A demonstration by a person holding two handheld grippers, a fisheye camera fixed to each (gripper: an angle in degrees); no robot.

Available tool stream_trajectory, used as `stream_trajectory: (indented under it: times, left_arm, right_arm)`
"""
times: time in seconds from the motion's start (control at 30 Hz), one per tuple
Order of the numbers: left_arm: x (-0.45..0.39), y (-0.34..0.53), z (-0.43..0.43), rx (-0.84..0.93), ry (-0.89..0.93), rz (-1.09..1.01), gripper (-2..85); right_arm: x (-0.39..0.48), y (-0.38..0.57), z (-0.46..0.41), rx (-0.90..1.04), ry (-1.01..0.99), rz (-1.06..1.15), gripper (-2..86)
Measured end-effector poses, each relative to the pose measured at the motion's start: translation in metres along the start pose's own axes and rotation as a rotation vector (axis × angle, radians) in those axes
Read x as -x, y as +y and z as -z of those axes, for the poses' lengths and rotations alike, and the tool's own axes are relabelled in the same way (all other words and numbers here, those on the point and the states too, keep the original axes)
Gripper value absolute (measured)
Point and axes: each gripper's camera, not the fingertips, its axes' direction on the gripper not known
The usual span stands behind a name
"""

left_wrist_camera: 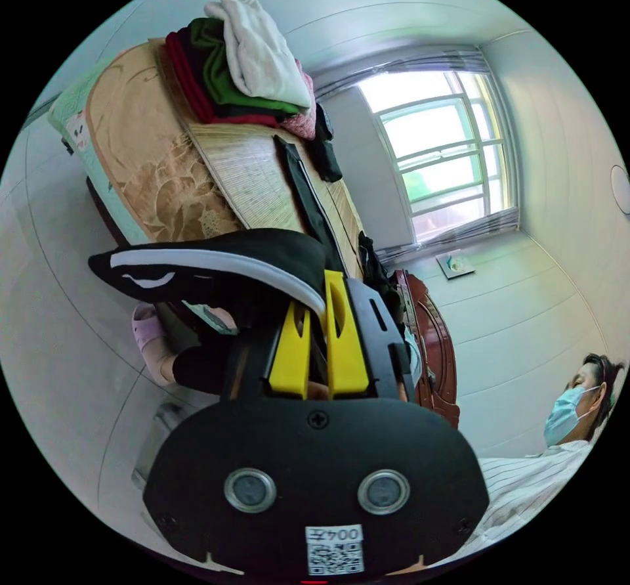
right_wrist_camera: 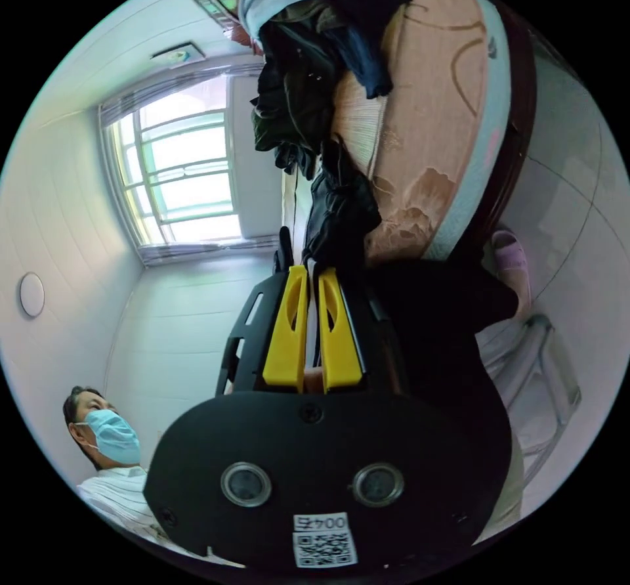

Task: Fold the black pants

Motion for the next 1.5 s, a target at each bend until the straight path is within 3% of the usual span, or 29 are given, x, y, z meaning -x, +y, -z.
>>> stream_trajectory:
  times: [0.17,0.37,0.63,0.83,0.97,1.2,1.37,1.5]
  left_arm:
    - [-0.008,-0.02,-0.038,0.003,0.021,0.035,5.5]
    - [-0.068,-0.103,-0.123,0.063,-0.01,0.008,5.6]
    - [-0.154,-0.236,-0.373,0.228,-0.218,-0.153,6.5]
    - [-0.113,-0.267,-0.568,0.344,-0.307,-0.046,12.1]
    - [-0.056,-0.25,-0.633,0.382,-0.107,0.056,12.0]
    - [-0.019,-0.169,-0.622,0.15,-0.33,-0.314,3.5]
    - [0.035,-0.059,-0.578,0.125,-0.472,-0.585,1.5]
    - [0.098,0.051,-0.551,0.101,-0.664,-0.8,1.0]
  right_arm:
    - [0.029,-0.014,-0.015,-0.014,-0.023,0.014,4.1]
    - [0.079,-0.058,-0.05,-0.033,-0.024,0.003,4.1]
    - [0.093,-0.154,-0.128,-0.087,0.088,-0.025,4.4]
    - [0.044,-0.227,-0.184,-0.083,0.166,-0.131,5.7]
    - [0.033,-0.242,-0.193,-0.078,0.123,-0.153,6.5]
    - [0.042,-0.229,-0.18,-0.062,0.053,-0.092,6.5]
    - [0.081,-0.178,-0.141,-0.057,0.148,0.249,6.4]
    - [0.096,-0.087,-0.139,-0.043,0.451,0.61,8.1]
